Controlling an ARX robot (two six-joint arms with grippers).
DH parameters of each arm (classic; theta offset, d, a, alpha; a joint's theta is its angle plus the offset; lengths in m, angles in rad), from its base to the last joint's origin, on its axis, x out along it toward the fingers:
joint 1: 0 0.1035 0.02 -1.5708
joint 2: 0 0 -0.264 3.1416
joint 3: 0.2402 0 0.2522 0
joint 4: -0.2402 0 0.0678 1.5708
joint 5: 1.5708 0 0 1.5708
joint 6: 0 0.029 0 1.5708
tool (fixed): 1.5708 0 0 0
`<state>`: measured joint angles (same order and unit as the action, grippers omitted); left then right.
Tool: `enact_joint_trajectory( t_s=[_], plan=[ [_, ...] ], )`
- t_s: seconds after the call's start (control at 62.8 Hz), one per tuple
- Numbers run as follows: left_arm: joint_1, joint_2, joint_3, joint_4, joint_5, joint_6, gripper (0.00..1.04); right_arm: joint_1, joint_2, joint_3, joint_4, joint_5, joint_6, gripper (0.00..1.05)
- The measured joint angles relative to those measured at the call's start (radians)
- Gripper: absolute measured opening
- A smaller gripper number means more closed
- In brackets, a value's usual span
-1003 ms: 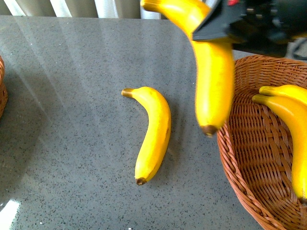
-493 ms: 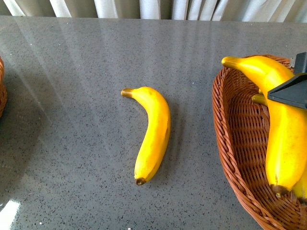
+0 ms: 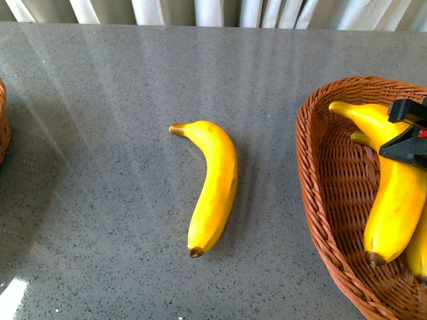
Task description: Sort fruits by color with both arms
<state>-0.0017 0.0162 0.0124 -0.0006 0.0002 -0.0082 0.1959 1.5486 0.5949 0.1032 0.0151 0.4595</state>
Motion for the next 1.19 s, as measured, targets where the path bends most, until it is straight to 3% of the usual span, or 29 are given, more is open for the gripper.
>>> enact_joint_trajectory(
  t_s=[0.398,0.573,0.78,0.987,1.194],
  plan=[
    [0.0,0.0,0.0,0.0,0.0,0.0,0.96,0.038,-0.109,0.058,-0.103,-0.03,-0.009,0.97],
    [0.0,0.0,0.0,0.0,0.0,0.0,0.96,0.199,-0.172,0.125,-0.222,-0.026,0.085,0.96],
    [0.0,0.0,0.0,0.0,0.0,0.0,0.96,0.458,-0.014,0.285,-0.314,0.018,0.398,0.96],
    [0.0,0.0,0.0,0.0,0.0,0.0,0.96,0.528,0.125,0.374,-0.32,0.025,0.585,0.96],
    [0.0,0.0,0.0,0.0,0.0,0.0,0.96,0.556,0.22,0.435,-0.324,0.033,0.667,0.96]
  ],
)
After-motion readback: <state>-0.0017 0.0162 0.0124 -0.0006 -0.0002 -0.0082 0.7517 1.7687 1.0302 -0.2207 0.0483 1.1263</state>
